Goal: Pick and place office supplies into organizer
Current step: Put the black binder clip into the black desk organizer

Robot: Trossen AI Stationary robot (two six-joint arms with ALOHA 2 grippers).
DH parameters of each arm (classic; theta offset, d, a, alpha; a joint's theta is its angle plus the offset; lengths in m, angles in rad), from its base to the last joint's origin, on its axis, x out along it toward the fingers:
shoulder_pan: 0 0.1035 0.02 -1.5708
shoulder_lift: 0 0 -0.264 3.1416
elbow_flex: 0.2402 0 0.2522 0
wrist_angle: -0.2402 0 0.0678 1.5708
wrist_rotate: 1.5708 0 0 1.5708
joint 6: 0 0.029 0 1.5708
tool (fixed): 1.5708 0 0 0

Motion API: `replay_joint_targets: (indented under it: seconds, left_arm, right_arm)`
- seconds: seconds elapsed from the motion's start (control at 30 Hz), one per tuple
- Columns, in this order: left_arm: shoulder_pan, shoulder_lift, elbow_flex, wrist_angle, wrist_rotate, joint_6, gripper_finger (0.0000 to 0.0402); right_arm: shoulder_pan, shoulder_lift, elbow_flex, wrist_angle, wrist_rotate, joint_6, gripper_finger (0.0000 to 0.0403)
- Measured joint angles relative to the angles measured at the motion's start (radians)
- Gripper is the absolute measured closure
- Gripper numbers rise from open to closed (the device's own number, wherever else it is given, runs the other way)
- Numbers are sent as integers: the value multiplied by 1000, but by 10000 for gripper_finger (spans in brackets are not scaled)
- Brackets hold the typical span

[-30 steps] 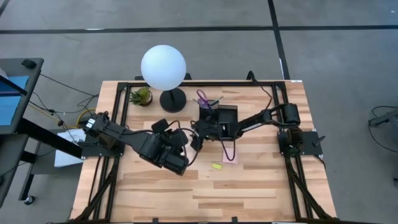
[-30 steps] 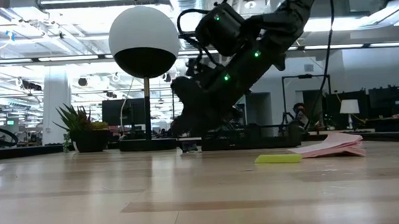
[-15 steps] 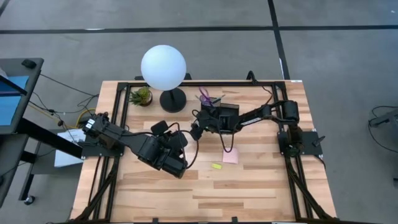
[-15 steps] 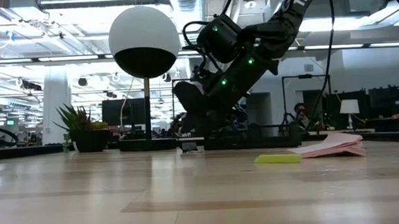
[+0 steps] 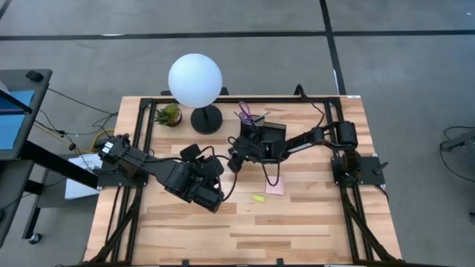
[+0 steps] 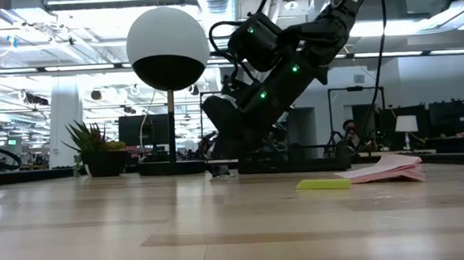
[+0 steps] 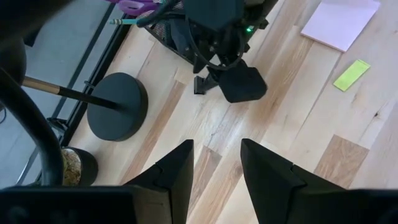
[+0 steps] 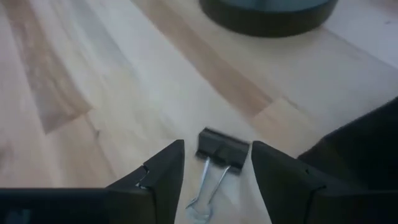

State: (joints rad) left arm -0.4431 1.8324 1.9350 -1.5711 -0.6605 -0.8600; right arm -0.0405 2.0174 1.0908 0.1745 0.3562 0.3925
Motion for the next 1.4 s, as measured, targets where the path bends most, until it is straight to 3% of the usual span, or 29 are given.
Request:
replay_joint_targets:
  seconds: [0.4,1.27,1.4]
  left_arm:
    - [0,0,0,0,0,0,272]
    - [-3,0,0,0,0,-20,272]
    - [-3,0,0,0,0,-20,272]
  right_arm:
    - [-12,0,0,14,12,52,159]
    - [12,0,0,48,58,53,159]
    - [13,57,3,85,53,53,159]
